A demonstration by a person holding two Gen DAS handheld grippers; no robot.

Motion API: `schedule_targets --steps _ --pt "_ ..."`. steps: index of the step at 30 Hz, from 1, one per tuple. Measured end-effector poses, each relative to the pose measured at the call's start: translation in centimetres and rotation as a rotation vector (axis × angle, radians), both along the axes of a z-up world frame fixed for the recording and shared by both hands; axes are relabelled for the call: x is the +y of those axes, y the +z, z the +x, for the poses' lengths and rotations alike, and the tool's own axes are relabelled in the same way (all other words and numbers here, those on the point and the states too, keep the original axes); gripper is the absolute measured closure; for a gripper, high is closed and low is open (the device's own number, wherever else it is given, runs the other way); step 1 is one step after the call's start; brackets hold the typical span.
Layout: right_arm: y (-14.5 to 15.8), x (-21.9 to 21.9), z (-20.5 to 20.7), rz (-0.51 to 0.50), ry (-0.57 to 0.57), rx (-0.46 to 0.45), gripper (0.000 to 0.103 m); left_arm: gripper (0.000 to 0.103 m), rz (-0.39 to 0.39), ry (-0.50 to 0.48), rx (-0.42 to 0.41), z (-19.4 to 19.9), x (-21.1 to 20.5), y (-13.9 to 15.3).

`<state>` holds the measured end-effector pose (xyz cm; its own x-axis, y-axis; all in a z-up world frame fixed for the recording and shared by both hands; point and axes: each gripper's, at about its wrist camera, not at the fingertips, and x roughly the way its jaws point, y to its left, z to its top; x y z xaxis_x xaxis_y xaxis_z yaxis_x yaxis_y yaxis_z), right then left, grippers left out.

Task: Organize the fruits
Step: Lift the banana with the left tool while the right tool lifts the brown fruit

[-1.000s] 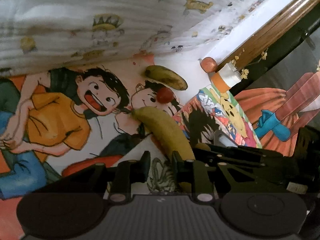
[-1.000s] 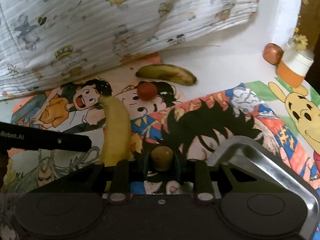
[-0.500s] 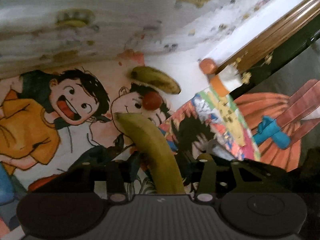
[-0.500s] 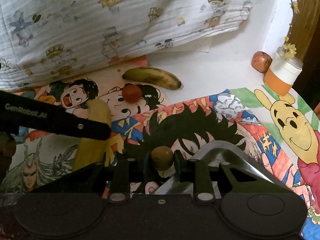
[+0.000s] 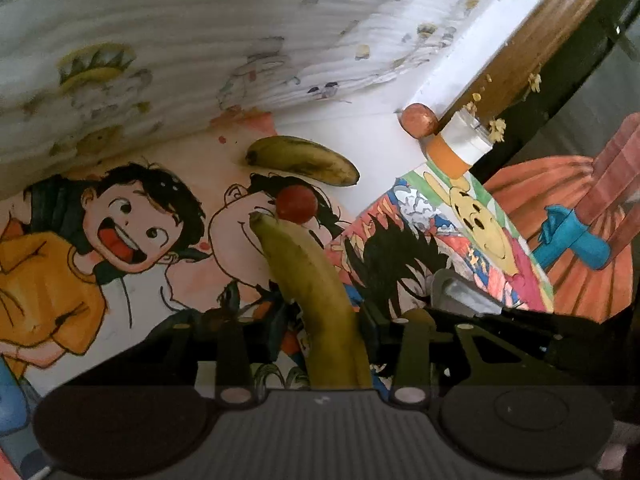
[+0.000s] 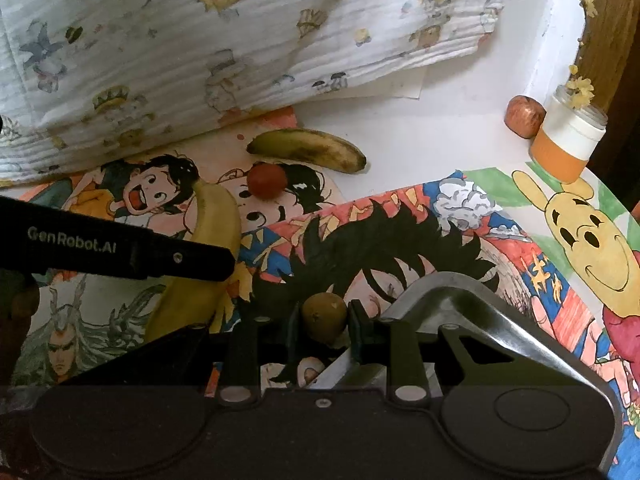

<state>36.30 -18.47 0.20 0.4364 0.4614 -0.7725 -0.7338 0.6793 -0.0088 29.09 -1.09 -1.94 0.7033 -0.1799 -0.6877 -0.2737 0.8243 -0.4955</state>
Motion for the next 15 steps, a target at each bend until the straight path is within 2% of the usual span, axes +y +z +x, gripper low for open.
schedule_targets --steps 8,15 --pt "0.8 -0.8 -1.6 0.060 -0.016 -0.009 0.075 0.065 -0.060 -0.003 0.007 -1.3 0.7 0.0" --pt "1.9 -3.6 -3.5 0.138 -0.079 -0.024 0.075 0.066 -0.099 -0.025 -0.024 -3.2 0.3 0.5"
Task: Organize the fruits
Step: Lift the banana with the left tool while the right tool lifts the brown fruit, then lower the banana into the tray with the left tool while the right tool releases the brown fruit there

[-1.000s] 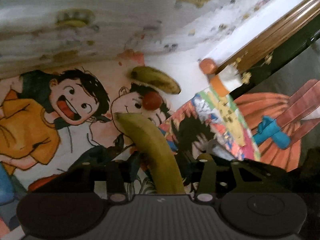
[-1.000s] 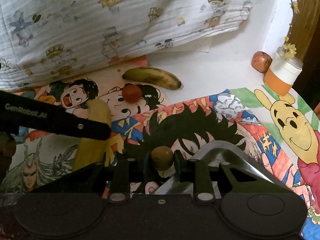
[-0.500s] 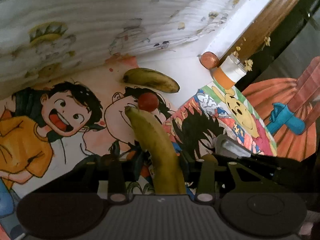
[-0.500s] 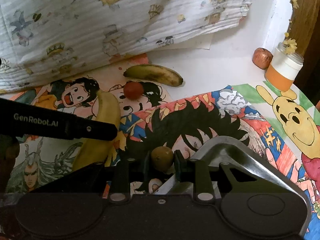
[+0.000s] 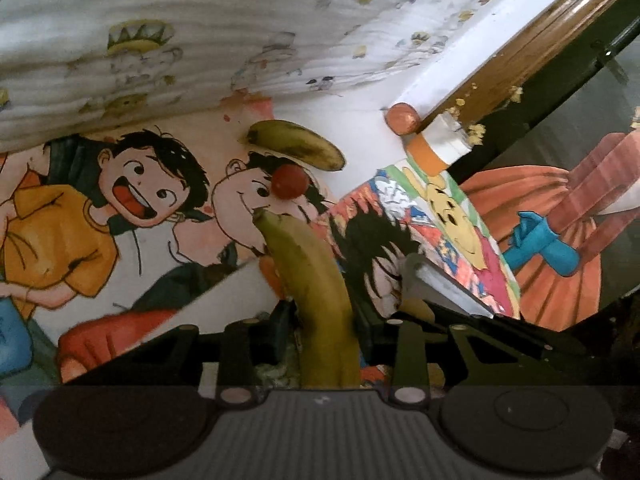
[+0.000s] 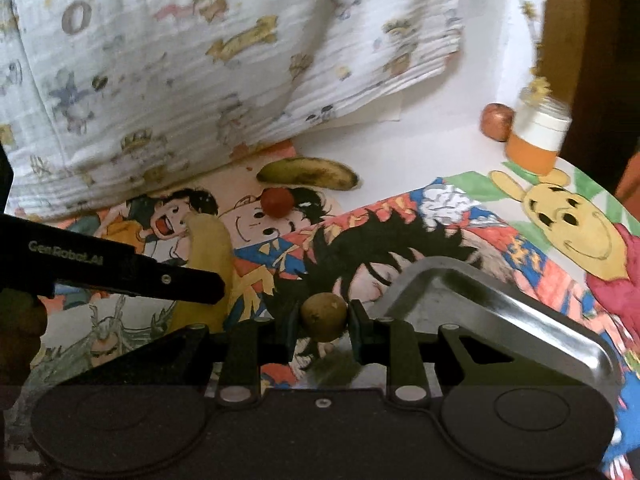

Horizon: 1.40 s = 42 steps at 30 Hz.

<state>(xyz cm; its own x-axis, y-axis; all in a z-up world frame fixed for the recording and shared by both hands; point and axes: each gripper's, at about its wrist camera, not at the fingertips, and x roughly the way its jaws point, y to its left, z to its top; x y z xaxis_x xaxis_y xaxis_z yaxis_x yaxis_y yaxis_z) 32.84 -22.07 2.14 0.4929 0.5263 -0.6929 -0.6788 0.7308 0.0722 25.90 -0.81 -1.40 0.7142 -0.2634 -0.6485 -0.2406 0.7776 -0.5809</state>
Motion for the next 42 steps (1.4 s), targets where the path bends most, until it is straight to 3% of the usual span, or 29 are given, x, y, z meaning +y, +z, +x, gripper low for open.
schedule_targets --steps 15,23,29,37,42 --pt "1.7 -9.4 -4.2 0.147 -0.234 -0.027 0.075 0.067 0.006 -0.152 -0.066 -1.7 -5.9 3.5" --pt "-0.5 -12.4 -6.4 0.112 -0.329 -0.014 0.075 0.067 0.054 -0.211 -0.092 -2.4 -8.4 4.7" --pt "-2.7 -14.2 -7.3 0.113 -0.400 0.030 0.075 0.067 0.138 -0.291 -0.090 -2.5 -11.0 5.4" --pt "-3.7 -14.3 -8.6 0.090 -0.414 0.013 0.075 0.067 0.184 -0.333 -0.040 -2.6 -13.5 3.5" --pt "-3.8 -13.9 -8.8 0.093 -0.418 0.004 0.075 0.067 0.189 -0.324 -0.061 -3.0 -13.5 3.3"
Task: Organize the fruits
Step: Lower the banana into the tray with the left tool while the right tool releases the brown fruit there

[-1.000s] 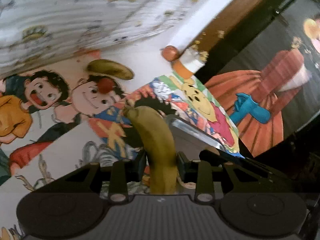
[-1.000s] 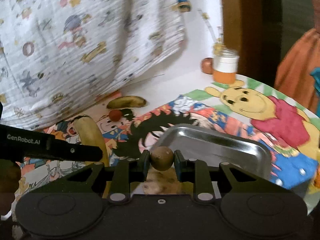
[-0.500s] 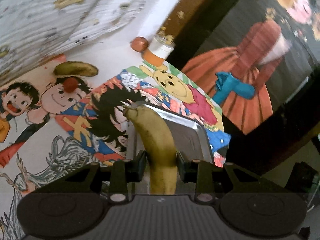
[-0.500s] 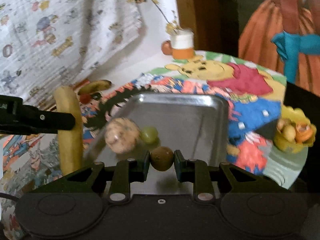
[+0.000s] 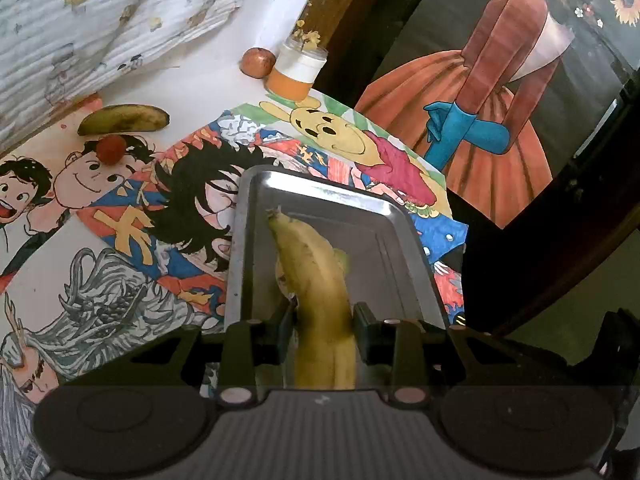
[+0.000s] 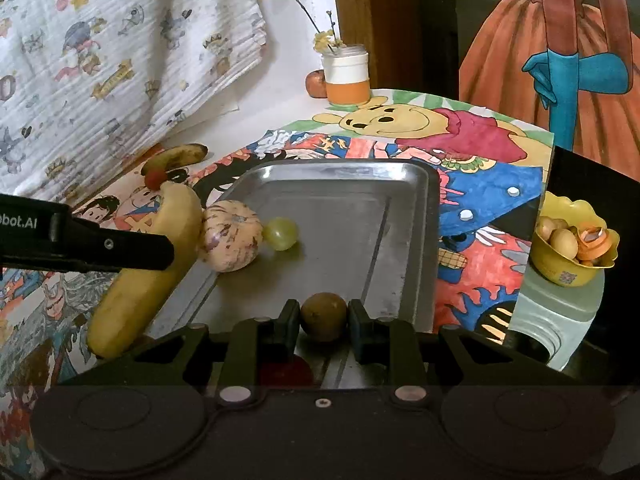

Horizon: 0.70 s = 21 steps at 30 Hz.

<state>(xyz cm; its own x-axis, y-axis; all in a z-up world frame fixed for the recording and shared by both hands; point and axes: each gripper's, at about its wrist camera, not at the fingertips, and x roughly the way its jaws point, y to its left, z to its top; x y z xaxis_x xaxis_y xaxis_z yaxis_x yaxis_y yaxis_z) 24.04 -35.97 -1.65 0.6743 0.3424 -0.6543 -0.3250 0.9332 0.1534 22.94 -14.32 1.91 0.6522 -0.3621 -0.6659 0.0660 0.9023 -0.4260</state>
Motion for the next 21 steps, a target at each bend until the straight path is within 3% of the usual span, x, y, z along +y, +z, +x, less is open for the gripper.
schedule_targets --steps 8,21 --pt "-0.1 0.0 -0.3 0.010 -0.011 -0.005 0.074 0.067 -0.034 0.026 -0.014 -0.9 0.8 -0.5" --pt "-0.1 0.7 -0.6 0.015 0.001 -0.011 0.073 0.067 -0.007 0.079 -0.016 -1.6 2.3 -1.3"
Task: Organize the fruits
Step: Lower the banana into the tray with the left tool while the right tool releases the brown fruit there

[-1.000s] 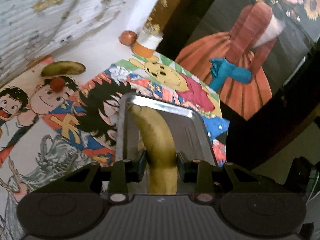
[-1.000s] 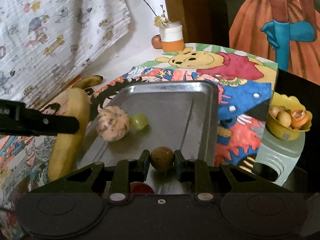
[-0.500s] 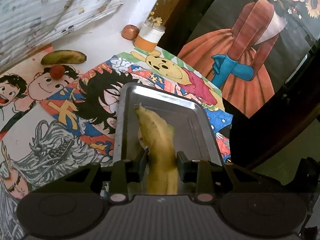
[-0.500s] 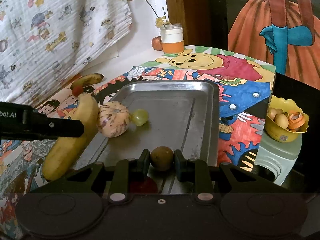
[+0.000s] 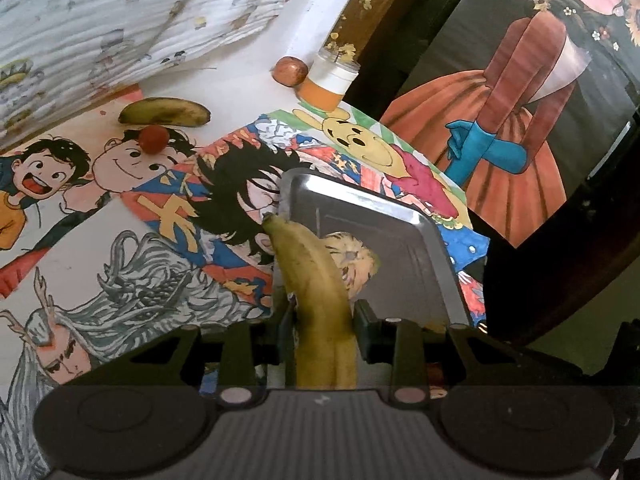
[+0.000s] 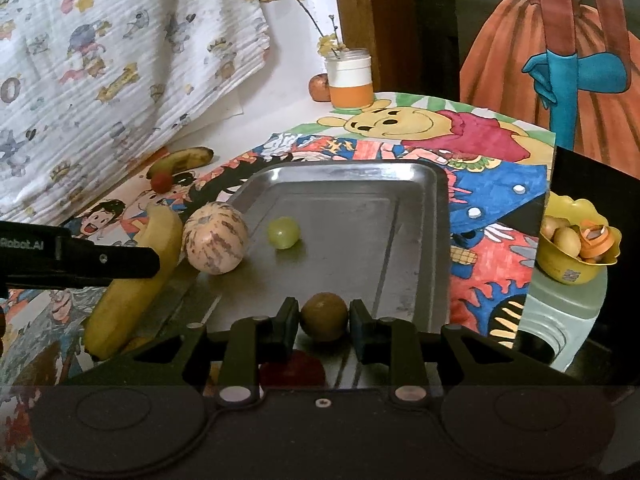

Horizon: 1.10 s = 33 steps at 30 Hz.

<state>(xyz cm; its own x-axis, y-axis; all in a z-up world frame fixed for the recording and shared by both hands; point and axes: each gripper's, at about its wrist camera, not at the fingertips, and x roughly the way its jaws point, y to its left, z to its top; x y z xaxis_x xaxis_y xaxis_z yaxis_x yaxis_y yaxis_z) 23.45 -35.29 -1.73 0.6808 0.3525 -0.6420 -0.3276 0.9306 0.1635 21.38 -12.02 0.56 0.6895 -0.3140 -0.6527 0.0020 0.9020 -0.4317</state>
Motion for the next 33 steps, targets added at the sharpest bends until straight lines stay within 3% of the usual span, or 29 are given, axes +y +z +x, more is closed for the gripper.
schedule_targets --steps 11,16,19,22,28,33 --pt "0.0 0.8 -0.2 0.001 0.012 0.001 0.072 0.066 -0.022 -0.013 0.014 -0.3 0.4 -0.4" --pt "0.0 0.5 -0.4 0.001 0.010 0.001 0.072 0.068 -0.083 -0.050 0.116 0.1 -0.4 -2.3" --pt "0.0 0.4 -0.5 0.002 0.007 -0.001 0.071 0.068 -0.047 -0.055 0.089 -0.2 -1.1 -2.3" --pt "0.0 0.3 -0.5 0.006 0.002 -0.001 0.070 0.068 -0.074 -0.052 0.104 -0.1 -0.7 -2.5" --pt "0.2 0.2 -1.0 -0.002 -0.018 -0.016 0.058 0.061 -0.079 -0.047 0.105 -0.1 -0.5 -2.2" --pt "1.0 -0.3 -2.1 0.005 -0.044 -0.047 0.040 0.052 -0.077 -0.054 0.100 -0.5 -0.6 -1.6"
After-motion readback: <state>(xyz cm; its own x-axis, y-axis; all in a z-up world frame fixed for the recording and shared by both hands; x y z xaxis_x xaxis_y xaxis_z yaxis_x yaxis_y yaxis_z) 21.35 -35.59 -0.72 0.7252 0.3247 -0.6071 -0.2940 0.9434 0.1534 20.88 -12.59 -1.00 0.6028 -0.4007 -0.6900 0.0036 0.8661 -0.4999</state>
